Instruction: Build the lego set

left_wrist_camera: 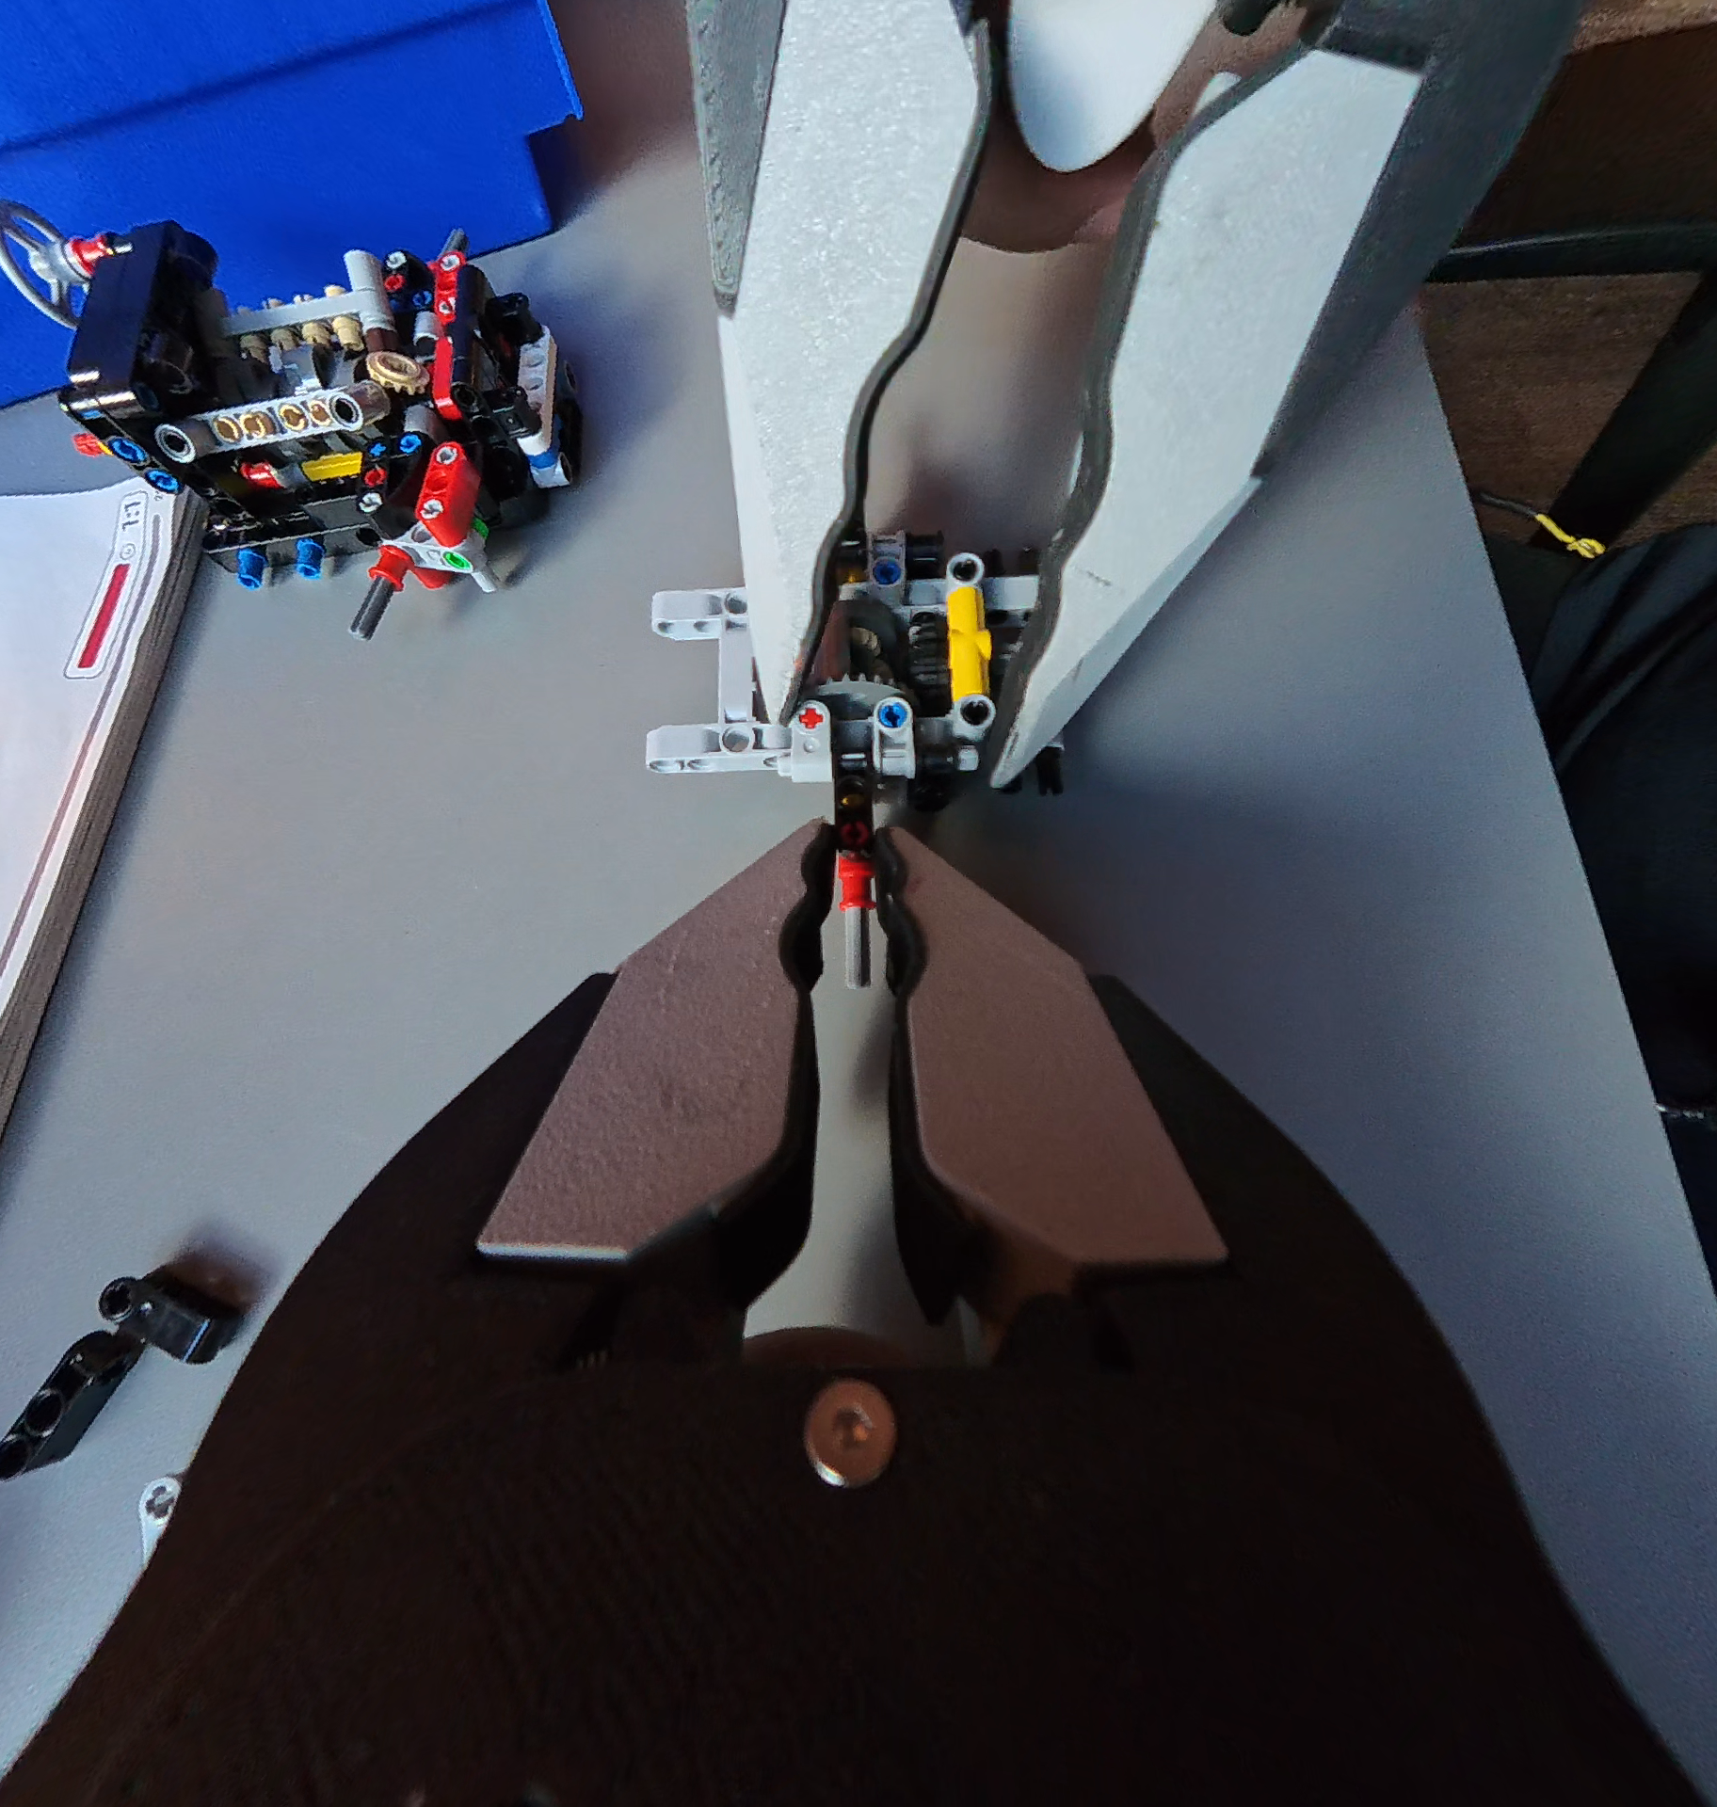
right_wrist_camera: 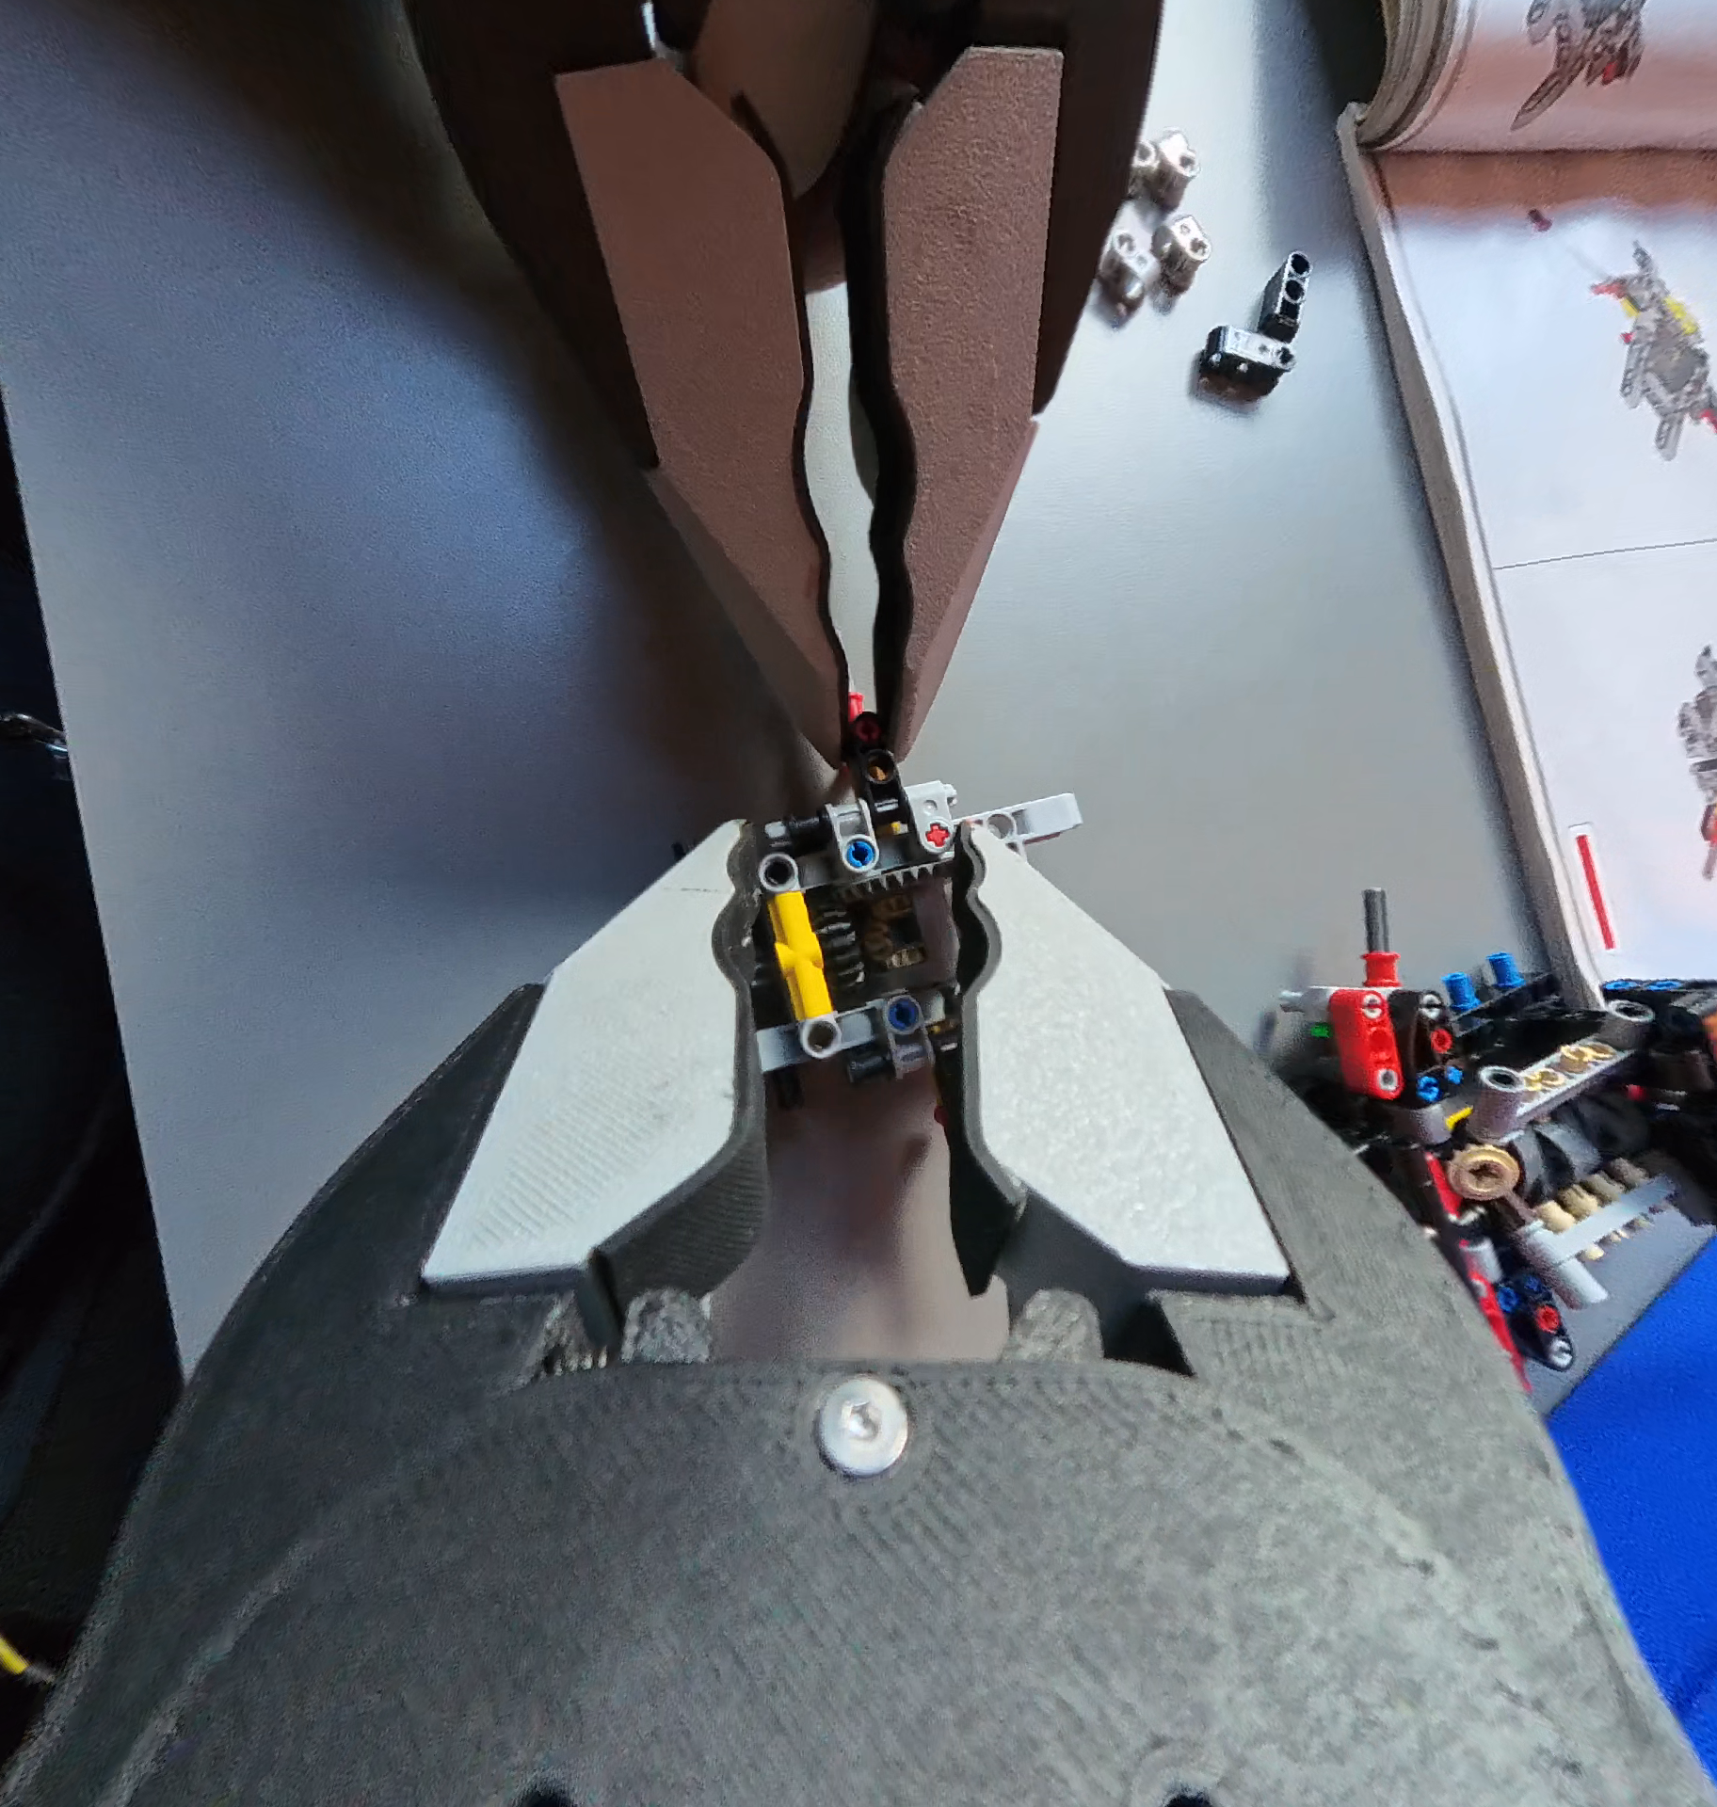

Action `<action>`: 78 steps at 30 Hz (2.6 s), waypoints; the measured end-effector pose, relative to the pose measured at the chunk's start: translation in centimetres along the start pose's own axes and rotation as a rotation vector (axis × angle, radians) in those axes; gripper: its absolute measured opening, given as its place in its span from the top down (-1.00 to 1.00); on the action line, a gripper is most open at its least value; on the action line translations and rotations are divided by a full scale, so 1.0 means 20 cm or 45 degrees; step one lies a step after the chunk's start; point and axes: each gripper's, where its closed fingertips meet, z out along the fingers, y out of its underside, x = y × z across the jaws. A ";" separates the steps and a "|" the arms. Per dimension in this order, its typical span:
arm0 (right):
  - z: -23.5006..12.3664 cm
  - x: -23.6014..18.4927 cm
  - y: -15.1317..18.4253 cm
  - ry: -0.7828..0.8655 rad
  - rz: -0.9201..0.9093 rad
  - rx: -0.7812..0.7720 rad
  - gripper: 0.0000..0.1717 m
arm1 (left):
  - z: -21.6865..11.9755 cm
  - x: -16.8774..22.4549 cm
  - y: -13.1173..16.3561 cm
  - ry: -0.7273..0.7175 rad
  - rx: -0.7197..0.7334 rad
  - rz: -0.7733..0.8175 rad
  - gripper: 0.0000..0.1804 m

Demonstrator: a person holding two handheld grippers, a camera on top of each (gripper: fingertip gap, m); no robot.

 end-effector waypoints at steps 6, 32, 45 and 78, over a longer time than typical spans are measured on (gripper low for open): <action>-0.01 0.00 0.01 -0.053 0.065 0.027 0.56 | 0.00 -0.02 0.00 -0.053 -0.004 0.022 0.94; 0.01 -0.03 0.01 -0.130 -0.078 -0.019 0.52 | 0.02 0.06 0.02 0.005 -0.049 0.186 0.58; 0.03 -0.01 0.00 -0.090 0.072 0.012 0.53 | 0.01 0.02 0.00 -0.065 -0.048 0.060 0.59; 0.04 -0.02 -0.01 -0.083 0.098 0.006 0.47 | -0.01 0.06 0.01 -0.017 -0.059 0.110 0.45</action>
